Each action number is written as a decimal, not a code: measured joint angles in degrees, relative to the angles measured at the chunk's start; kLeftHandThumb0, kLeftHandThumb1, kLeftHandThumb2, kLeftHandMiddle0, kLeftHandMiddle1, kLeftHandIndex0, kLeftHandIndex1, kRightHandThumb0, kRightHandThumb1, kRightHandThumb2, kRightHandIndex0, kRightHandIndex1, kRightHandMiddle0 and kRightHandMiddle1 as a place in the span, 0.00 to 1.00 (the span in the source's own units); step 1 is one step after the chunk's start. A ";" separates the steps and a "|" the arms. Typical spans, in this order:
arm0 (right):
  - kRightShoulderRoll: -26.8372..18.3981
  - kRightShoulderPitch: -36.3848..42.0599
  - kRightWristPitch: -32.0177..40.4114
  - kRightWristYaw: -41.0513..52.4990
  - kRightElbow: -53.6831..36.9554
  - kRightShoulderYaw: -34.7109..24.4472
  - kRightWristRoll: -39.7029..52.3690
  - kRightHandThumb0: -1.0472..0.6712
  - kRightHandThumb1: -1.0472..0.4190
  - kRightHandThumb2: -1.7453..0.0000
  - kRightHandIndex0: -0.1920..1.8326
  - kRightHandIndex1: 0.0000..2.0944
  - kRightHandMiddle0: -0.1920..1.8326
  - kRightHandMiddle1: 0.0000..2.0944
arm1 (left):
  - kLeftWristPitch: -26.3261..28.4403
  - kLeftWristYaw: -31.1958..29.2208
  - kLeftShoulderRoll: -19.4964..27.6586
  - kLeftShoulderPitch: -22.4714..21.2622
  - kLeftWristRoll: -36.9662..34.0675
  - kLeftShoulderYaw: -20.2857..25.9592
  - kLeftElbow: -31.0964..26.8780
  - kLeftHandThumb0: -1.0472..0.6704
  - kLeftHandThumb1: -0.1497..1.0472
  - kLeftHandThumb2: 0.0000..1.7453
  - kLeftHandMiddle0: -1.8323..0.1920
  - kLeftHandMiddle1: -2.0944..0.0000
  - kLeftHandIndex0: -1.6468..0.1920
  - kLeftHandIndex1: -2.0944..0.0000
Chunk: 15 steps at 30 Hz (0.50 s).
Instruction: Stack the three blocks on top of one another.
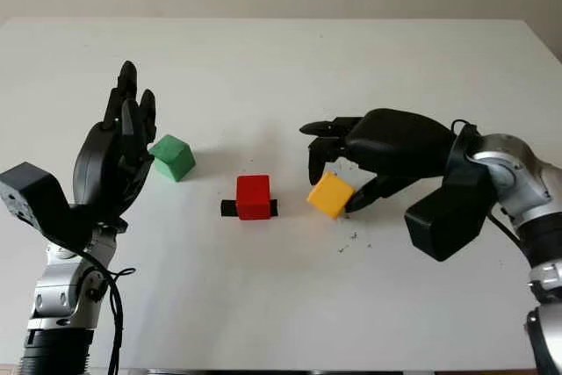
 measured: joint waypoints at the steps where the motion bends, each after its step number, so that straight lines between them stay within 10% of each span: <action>1: 0.44 -1.06 0.52 0.24 0.34 -0.06 0.48 0.37 0.03 0.97 0.21 0.03 0.24 0.64 | 0.00 0.01 0.00 0.00 0.02 -0.02 -0.01 0.17 1.00 0.40 1.00 1.00 1.00 1.00; 15: 9.87 -6.40 9.41 11.59 4.95 -1.43 15.81 0.35 0.04 0.97 0.21 0.03 0.25 0.68 | -0.03 0.20 -0.12 0.02 0.09 -0.26 -0.01 0.18 1.00 0.41 1.00 1.00 1.00 1.00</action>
